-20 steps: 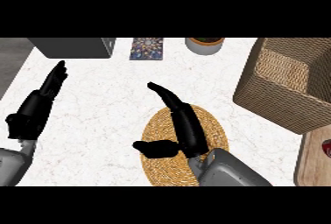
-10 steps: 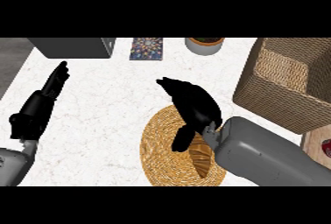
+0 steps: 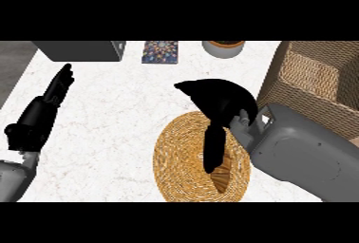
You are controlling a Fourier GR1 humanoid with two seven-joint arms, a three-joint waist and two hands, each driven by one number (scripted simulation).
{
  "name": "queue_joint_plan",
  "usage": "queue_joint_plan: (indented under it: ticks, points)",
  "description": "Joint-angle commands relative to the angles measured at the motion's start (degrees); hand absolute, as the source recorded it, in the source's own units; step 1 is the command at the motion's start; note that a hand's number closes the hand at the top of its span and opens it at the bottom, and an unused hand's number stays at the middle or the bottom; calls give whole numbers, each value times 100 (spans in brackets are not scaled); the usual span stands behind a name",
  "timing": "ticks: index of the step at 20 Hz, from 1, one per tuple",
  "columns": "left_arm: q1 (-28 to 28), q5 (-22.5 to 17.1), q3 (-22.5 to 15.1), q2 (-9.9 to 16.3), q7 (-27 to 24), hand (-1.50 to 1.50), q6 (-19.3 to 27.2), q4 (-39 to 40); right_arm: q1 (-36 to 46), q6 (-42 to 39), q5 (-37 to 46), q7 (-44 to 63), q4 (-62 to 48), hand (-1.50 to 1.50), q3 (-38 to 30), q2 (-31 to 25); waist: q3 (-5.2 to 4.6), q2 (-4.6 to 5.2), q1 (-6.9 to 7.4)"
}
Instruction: Pick the croissant from the placemat and place it in the basket
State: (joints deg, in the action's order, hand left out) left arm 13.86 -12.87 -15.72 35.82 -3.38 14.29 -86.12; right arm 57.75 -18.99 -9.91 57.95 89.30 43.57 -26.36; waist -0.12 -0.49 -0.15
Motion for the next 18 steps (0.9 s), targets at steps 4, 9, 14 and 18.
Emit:
queue_joint_plan:
  ticks: [4, 9, 14, 18]
  points:
    - [-13, 190, 125, -176, -242, 0, -96, 171, 130, -642, -309, 912, -163, -150, 27, 194, 5, 40, 25]
    - [-480, 154, 194, -142, -184, 0, -238, -246, -223, -729, 37, 551, -254, -150, 265, 190, 8, 32, 101]
    - [-122, 379, 171, -376, -56, 0, -200, -27, -697, -778, 322, 380, -562, -150, 623, 406, 11, 42, 51]
    - [-95, 264, 453, -294, 26, 0, -454, -88, -917, -824, 742, 83, -822, -150, 594, 380, 11, 46, 54]
